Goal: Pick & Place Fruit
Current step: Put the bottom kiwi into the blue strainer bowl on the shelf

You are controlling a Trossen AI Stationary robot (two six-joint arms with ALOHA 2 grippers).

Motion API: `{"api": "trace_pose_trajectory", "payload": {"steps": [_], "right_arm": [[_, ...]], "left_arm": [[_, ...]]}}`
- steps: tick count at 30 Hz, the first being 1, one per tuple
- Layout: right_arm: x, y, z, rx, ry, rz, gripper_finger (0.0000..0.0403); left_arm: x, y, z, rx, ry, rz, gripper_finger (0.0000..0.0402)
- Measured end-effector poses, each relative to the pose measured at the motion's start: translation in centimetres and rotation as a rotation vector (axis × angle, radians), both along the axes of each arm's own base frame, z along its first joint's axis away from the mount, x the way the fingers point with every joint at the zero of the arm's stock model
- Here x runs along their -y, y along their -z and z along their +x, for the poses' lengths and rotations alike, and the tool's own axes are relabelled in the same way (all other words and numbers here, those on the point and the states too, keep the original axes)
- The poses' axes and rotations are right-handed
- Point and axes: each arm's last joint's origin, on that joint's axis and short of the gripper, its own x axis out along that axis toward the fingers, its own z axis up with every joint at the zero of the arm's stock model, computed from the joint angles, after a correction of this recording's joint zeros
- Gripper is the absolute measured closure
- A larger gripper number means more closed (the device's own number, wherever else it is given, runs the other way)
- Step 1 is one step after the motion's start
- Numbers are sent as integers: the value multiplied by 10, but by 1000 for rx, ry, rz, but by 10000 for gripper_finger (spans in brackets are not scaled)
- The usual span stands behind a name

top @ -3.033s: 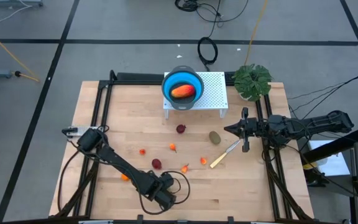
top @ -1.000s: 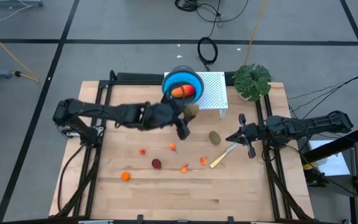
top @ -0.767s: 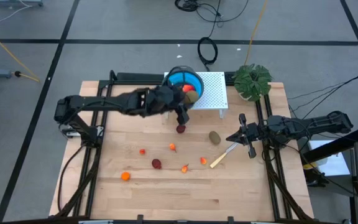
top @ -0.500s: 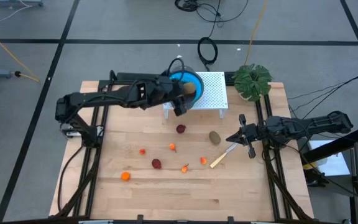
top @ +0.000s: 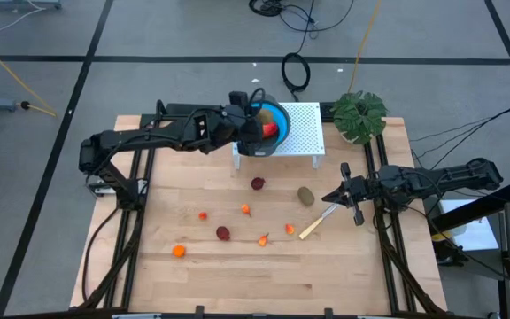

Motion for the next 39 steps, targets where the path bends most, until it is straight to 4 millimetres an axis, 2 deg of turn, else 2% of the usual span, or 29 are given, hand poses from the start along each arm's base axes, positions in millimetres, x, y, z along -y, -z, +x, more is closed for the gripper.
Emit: {"api": "trace_pose_trajectory", "payload": {"steps": [7, 11, 18, 26, 29, 32, 39], "right_arm": [[0, 0, 0, 0, 1, 0, 399], [0, 0, 0, 0, 0, 0, 399], [0, 0, 0, -4, 5, 23, 399], [0, 0, 0, -11, 13, 67, 399], [0, 0, 0, -12, 13, 68, 399], [0, 0, 0, -12, 13, 68, 399], [0, 3, -1, -41, 10, 41, 399]], "left_arm": [[0, 0, 0, 11, -7, -12, 213], [-1, 0, 0, 116, -67, -123, 213], [-8, 1, -1, 385, -169, -471, 213], [-27, 0, -4, 613, -180, -997, 213], [-38, -3, -6, 651, -117, -1211, 213], [-46, -10, -8, 659, 31, -1359, 213], [-46, -40, -8, 657, 552, -1426, 213]]}}
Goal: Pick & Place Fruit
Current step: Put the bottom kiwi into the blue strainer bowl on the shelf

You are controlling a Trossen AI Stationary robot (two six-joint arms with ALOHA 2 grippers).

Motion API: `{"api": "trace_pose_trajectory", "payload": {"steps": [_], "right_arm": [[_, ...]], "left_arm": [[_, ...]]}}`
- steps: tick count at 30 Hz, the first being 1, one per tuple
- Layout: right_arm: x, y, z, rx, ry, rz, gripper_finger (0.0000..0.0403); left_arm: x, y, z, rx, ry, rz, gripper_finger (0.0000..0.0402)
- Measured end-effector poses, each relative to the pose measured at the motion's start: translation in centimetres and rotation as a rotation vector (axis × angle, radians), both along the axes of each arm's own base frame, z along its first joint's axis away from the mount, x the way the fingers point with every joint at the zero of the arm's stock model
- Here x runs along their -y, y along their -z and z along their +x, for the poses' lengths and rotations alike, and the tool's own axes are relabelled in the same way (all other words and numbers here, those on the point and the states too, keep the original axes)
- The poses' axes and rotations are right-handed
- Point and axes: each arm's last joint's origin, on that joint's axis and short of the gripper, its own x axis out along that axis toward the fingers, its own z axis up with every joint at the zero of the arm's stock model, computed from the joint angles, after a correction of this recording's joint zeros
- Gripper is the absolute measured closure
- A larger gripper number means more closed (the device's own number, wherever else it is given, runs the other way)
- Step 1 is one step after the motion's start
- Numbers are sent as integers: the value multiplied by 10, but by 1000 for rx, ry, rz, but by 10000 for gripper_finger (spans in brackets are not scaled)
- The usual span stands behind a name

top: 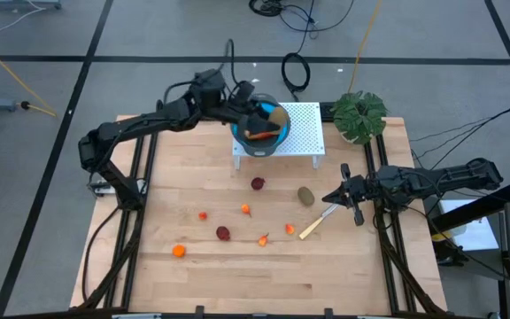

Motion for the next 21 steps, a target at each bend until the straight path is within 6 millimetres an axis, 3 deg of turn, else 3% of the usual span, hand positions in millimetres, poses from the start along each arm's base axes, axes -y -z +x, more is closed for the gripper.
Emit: {"api": "trace_pose_trajectory", "payload": {"steps": [9, 16, 21], "right_arm": [[0, 0, 0, -3, -1, -3, 399], [0, 0, 0, -3, -1, -4, 399], [0, 0, 0, -3, -1, -4, 399]], "left_arm": [[18, -38, -10, 385, 289, 202, 213], [35, -56, -19, 606, 359, 325, 213], [42, -59, -21, 649, 393, 349, 213]]}}
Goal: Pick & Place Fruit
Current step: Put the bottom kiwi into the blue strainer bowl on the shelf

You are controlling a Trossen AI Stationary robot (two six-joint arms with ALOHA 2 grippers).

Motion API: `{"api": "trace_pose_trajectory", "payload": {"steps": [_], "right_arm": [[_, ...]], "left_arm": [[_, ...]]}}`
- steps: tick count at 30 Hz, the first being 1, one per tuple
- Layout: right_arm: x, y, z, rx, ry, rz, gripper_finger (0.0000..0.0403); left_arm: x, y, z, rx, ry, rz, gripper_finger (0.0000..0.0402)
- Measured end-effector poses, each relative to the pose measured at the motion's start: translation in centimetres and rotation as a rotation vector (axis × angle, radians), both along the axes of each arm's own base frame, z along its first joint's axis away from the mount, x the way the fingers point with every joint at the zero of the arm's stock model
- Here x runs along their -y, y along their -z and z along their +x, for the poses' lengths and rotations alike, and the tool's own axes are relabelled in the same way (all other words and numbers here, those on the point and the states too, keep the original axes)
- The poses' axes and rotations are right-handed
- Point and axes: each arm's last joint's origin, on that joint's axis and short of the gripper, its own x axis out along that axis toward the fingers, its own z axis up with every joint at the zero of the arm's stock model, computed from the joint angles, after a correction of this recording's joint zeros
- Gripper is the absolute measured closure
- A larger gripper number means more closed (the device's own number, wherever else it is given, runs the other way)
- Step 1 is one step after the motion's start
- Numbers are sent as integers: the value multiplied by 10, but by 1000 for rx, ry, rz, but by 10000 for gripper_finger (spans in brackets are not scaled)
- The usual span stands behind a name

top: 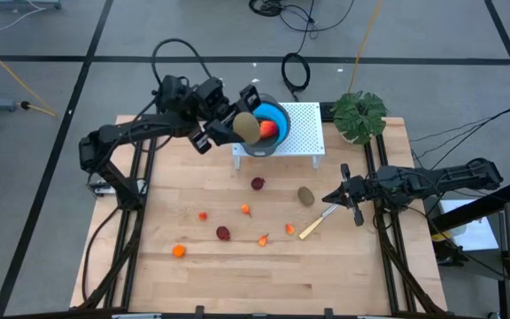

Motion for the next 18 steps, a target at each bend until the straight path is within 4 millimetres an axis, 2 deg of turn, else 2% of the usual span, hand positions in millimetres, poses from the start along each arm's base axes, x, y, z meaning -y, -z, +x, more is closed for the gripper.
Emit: {"api": "trace_pose_trajectory", "payload": {"steps": [7, 11, 15, 18], "right_arm": [[0, 0, 0, 0, 0, 0, 399], [0, 0, 0, 0, 0, 0, 399], [0, 0, 0, 1, 0, 0, 399], [0, 0, 0, 1, 0, 0, 399]], "left_arm": [[1, 1, 2, -28, 9, -14, 213], [-1, 8, 8, -137, -4, -66, 213], [-7, 28, 21, -317, -101, -111, 213], [-12, 49, 28, -465, -265, -119, 213]]}}
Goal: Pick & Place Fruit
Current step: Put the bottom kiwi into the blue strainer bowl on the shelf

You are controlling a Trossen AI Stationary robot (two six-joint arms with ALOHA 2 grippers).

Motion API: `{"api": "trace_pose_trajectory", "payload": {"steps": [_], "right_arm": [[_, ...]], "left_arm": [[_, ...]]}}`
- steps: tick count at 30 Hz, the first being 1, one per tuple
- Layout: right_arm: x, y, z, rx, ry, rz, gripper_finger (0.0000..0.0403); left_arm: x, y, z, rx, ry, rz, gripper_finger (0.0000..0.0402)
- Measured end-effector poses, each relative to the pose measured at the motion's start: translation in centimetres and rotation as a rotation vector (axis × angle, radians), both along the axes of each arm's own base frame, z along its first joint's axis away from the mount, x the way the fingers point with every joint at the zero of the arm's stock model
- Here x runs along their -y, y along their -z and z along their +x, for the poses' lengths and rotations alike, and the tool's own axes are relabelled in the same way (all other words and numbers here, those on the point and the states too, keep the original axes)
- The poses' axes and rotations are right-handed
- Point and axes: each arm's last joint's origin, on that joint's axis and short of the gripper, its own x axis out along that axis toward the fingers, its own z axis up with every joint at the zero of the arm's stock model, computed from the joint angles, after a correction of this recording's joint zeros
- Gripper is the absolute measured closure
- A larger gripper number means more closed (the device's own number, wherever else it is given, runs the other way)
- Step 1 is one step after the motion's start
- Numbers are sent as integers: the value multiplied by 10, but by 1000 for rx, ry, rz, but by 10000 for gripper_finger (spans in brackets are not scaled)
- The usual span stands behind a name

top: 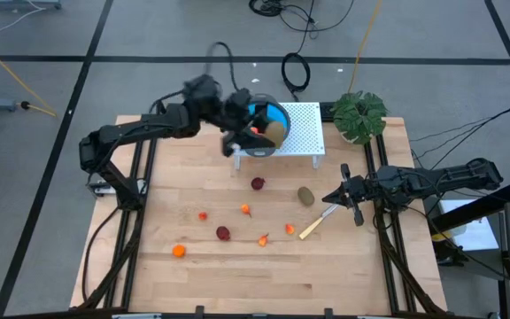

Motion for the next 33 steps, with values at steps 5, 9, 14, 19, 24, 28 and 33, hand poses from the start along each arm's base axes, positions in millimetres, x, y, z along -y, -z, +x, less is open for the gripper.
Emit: {"api": "trace_pose_trajectory", "payload": {"steps": [5, 9, 14, 19, 24, 28, 33], "right_arm": [[0, 0, 0, 0, 0, 0, 399], [0, 0, 0, 0, 0, 0, 399], [0, 0, 0, 0, 0, 0, 399], [0, 0, 0, 0, 0, 0, 399], [0, 0, 0, 0, 0, 0, 399], [0, 0, 0, 0, 4, -1, 399], [0, 0, 0, 0, 5, -1, 399]], "left_arm": [[-11, 32, 1, -264, -326, 101, 213], [-18, 49, -4, -453, -559, 212, 213], [-22, 59, -10, -588, -724, 333, 213], [-25, 63, -15, -667, -841, 427, 213], [-32, 64, -18, -690, -876, 486, 213], [-41, 64, -22, -703, -893, 503, 213], [-52, 64, -27, -712, -908, 518, 213]]}}
